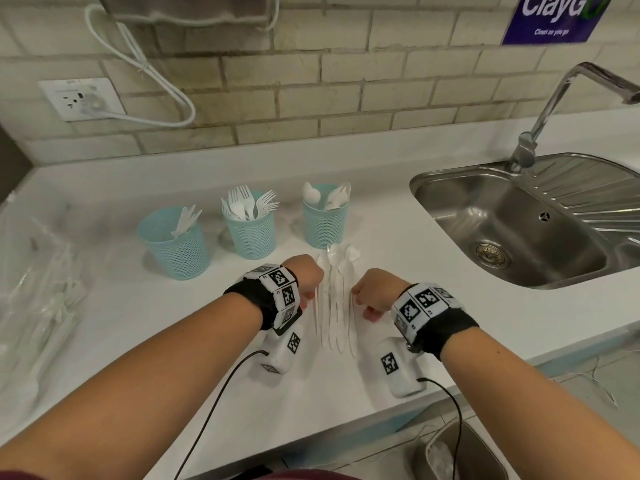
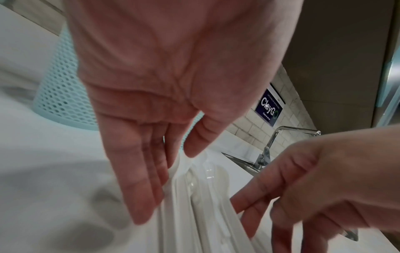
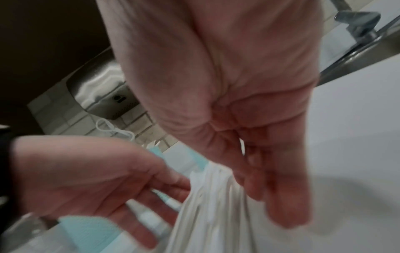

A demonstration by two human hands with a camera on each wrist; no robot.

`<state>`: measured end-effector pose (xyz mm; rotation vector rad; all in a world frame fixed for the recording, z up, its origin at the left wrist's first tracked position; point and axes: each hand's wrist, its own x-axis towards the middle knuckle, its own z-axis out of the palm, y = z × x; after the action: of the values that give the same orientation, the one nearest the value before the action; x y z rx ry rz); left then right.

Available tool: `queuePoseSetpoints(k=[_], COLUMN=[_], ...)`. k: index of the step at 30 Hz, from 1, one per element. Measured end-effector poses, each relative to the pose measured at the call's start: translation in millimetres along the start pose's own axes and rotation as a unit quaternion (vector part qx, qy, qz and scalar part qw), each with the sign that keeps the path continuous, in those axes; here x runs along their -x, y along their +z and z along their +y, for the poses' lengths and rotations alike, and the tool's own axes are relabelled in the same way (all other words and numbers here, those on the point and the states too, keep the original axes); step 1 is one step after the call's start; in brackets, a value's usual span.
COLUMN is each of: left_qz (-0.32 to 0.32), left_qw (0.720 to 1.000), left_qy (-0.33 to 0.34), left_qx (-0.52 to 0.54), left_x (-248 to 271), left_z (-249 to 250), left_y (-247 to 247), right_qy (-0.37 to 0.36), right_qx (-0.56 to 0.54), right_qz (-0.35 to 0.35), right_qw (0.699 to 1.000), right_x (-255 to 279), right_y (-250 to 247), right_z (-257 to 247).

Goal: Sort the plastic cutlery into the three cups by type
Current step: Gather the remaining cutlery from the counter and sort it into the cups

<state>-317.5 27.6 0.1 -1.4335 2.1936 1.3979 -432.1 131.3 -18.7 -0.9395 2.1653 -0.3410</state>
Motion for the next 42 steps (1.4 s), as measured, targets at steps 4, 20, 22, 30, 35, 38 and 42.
queuePoseSetpoints(k=[4,20,22,30,35,38,42], left_qz=[-0.011,-0.01,-0.008,-0.013,-0.008,0.005,0.05], left_qw=[0.997,0.997,0.998,0.999,0.999,0.997,0.987], left_qy=[0.018,0.027,0.023,0.022,0.034,0.042,0.035], left_qx=[-0.076,-0.068,-0.059,-0.043,-0.035,-0.059,-0.151], left_x=[2,-8,-8,-7,-6,-4,1], left_z=[0,-21,-21,-20,-20,-18,-16], left_y=[4,4,3,2,2,5,4], right_qy=[0.02,-0.085,-0.112,-0.196,-0.239,-0.227,-0.187], right_qx=[0.085,0.249,0.253,0.243,0.228,0.254,0.215], right_qz=[0.139,0.209,0.247,0.387,0.195,0.144,0.15], right_qw=[0.986,0.942,0.929,0.868,0.923,0.929,0.947], right_x=[-13,-45,-39,-10,1,2,6], right_y=[-21,-40,-44,-66,-37,-10,-11], right_z=[-4,-13,-11,-10,-15,-11,3])
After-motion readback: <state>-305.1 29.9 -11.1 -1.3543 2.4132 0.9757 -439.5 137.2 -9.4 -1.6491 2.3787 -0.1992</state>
